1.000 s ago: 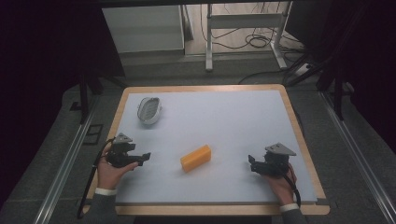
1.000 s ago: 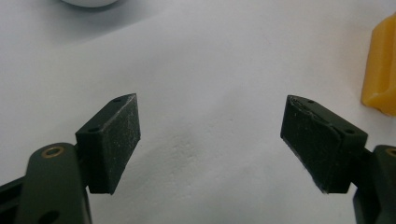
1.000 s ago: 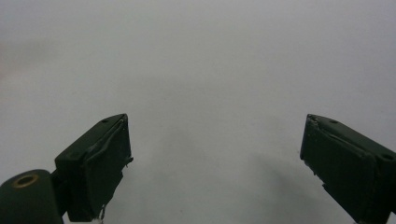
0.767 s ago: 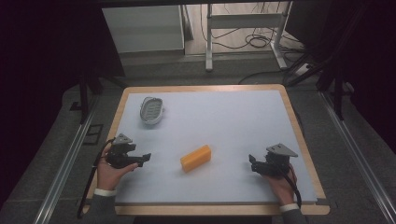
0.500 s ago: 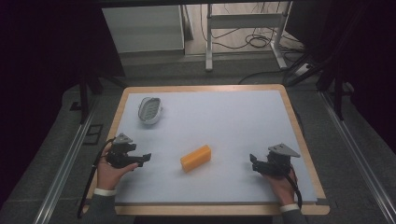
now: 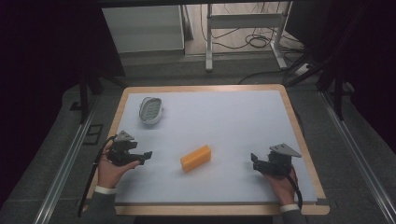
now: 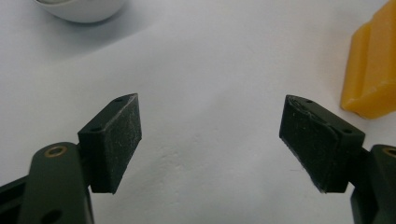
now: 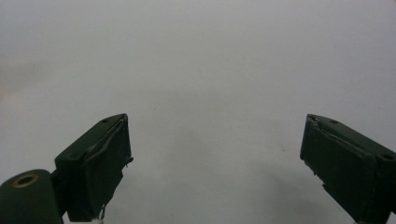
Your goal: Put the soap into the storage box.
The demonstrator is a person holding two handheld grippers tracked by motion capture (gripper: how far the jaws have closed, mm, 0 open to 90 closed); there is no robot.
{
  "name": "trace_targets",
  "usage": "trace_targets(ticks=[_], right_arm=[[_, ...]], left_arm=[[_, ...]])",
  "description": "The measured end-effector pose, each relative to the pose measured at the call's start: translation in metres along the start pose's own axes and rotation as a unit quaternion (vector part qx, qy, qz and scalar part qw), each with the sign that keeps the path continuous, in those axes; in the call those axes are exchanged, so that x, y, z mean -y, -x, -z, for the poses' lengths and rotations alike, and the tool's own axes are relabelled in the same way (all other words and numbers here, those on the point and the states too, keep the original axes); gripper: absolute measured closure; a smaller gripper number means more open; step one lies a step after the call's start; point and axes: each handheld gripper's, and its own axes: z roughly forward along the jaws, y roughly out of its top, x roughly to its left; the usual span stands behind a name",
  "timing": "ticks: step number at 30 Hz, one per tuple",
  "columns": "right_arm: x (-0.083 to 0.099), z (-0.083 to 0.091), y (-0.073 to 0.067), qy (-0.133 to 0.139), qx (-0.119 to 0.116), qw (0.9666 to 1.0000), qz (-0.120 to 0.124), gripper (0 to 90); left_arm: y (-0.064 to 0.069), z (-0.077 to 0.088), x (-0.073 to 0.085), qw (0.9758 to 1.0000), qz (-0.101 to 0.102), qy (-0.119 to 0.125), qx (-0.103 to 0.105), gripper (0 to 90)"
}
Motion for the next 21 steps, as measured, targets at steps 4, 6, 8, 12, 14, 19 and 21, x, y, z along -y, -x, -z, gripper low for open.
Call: trace_targets(ticks=[4,6,8,12,14,19,21], right_arm=[[0.000,0.000,0.000,0.000,-0.002,1.0000,0.001,9.0],[0.000,0.000,0.000,0.000,-0.002,1.0000,0.001,9.0],[0.000,0.000,0.000,0.002,-0.001,1.0000,0.001,9.0],[0.000,0.001,0.000,0.004,-0.001,1.0000,-0.001,8.9],[0.000,0.000,0.000,0.003,0.000,1.0000,0.000,8.9],[0.000,0.000,0.000,0.002,0.002,1.0000,0.001,8.9],[0.000,0.001,0.000,0.003,0.003,1.0000,0.000,8.9]], left_arm=[[0.001,0.004,-0.007,1.0000,-0.001,0.002,0.006,21.7],[0.002,0.004,-0.009,1.0000,-0.004,0.000,0.008,21.7],[0.005,0.004,-0.012,0.9999,-0.011,-0.006,0.009,21.7],[0.010,0.008,-0.016,0.9998,-0.016,-0.004,0.011,21.6],[0.014,0.011,-0.019,0.9998,-0.016,0.007,-0.011,22.1],[0.022,0.017,-0.031,0.9993,-0.034,0.015,0.007,22.2],[0.023,0.019,-0.034,0.9991,-0.039,0.015,0.008,22.2]])
